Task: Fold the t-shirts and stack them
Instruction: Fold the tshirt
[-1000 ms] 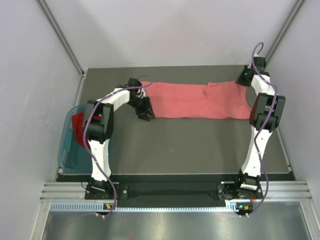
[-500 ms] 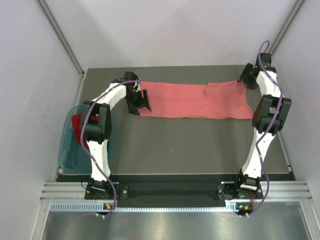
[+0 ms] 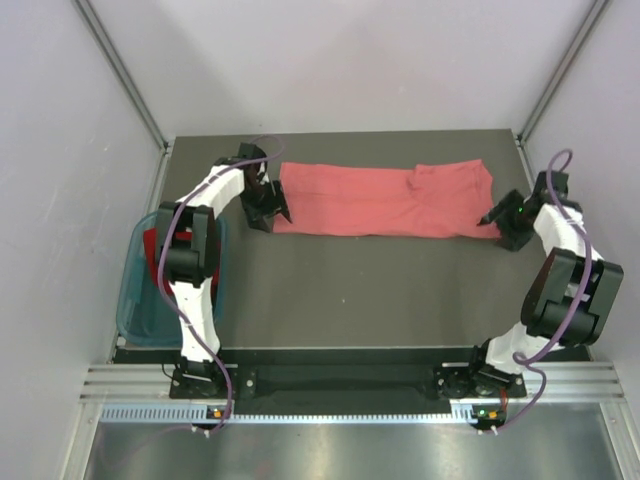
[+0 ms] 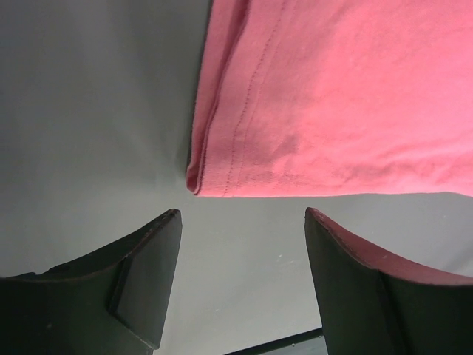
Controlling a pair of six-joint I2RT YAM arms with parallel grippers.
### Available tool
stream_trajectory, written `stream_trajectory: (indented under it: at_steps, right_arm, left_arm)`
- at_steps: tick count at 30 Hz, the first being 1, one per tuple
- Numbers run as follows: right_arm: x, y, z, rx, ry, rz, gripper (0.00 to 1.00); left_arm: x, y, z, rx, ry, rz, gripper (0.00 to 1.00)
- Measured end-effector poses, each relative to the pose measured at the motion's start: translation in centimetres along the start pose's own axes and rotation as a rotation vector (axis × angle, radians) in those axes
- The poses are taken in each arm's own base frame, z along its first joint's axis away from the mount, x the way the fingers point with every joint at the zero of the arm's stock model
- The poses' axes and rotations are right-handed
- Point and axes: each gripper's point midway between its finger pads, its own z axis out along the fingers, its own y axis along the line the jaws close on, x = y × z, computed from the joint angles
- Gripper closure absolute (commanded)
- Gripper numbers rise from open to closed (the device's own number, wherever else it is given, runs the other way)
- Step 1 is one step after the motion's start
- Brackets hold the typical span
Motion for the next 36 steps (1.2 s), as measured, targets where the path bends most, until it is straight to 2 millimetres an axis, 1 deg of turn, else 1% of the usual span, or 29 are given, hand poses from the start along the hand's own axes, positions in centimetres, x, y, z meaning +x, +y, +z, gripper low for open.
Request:
stream_trajectory:
  at_steps: [2,4,5,7,9,12,16,21,24,25,27,29,30,31,32,34,35,36]
  right_arm:
    - [2.6,-1.2,1.1,0.001,0.047,0.041,0.33]
    - [4.6,-2.0,2.0,-0.004,0.083,0.075,0.33]
    - [5.2,-2.2,2.4,-0.007,0.093,0.092,0.33]
    - [5.6,-2.4,3.1,-0.023,0.085,0.115,0.33]
    - [5.2,-2.3,3.5,-0.036,0.062,0.127,0.34]
    - [3.6,-1.8,3.9,-0.071,0.005,0.14,0.34]
    - [1.9,-1.8,4.5,-0.092,-0.047,0.163,0.35]
    - [2.0,-2.5,5.8,-0.077,-0.041,0.188,0.35]
    - [1.7,-2.4,6.1,-0.084,-0.047,0.201,0.35]
    - [1.6,-2.4,6.1,-0.085,-0.052,0.206,0.36]
    - [1.3,-2.3,6.3,-0.091,-0.059,0.213,0.37]
    - [0.8,-2.2,6.6,-0.097,-0.068,0.218,0.38]
    - [0.5,-2.1,6.8,-0.098,-0.07,0.222,0.39]
    - [0.0,-2.0,7.0,-0.103,-0.076,0.225,0.43]
    - [-0.4,-2.0,7.2,-0.104,-0.083,0.225,0.45]
    - [-1.0,-1.9,7.6,-0.104,-0.09,0.233,0.52]
    - [-1.2,-1.9,7.8,-0.106,-0.092,0.236,0.56]
    - [-1.4,-1.9,8.0,-0.105,-0.093,0.239,0.62]
  left_arm:
    - [0.2,0.3,0.2,-0.013,0.002,-0.015,0.28]
    - [0.1,0.5,0.2,-0.025,-0.002,-0.025,0.27]
    - [0.1,0.6,0.3,-0.032,-0.004,-0.032,0.26]
    - [0.1,0.8,0.4,-0.041,-0.008,-0.039,0.26]
    - [0.1,0.9,0.5,-0.046,-0.008,-0.044,0.26]
    - [0.0,0.9,0.8,-0.046,-0.009,-0.049,0.28]
    - [0.2,1.3,2.0,-0.058,0.007,-0.063,0.31]
    - [0.1,1.1,2.2,-0.046,0.013,-0.077,0.33]
    - [0.2,1.0,2.3,-0.043,0.017,-0.083,0.33]
    - [0.2,1.0,2.3,-0.043,0.018,-0.083,0.37]
    - [0.1,0.9,2.5,-0.037,0.022,-0.089,0.41]
    - [0.1,0.7,2.6,-0.03,0.026,-0.091,0.47]
    - [0.1,0.7,2.7,-0.028,0.029,-0.091,0.51]
    - [0.1,0.7,2.7,-0.027,0.03,-0.09,0.56]
    - [0.1,0.7,2.8,-0.027,0.032,-0.086,0.73]
    - [0.1,0.8,3.1,-0.031,0.036,-0.078,0.88]
    - [0.2,0.8,3.2,-0.026,0.046,-0.074,1.0]
    - [0.1,0.7,3.3,-0.025,0.05,-0.07,1.0]
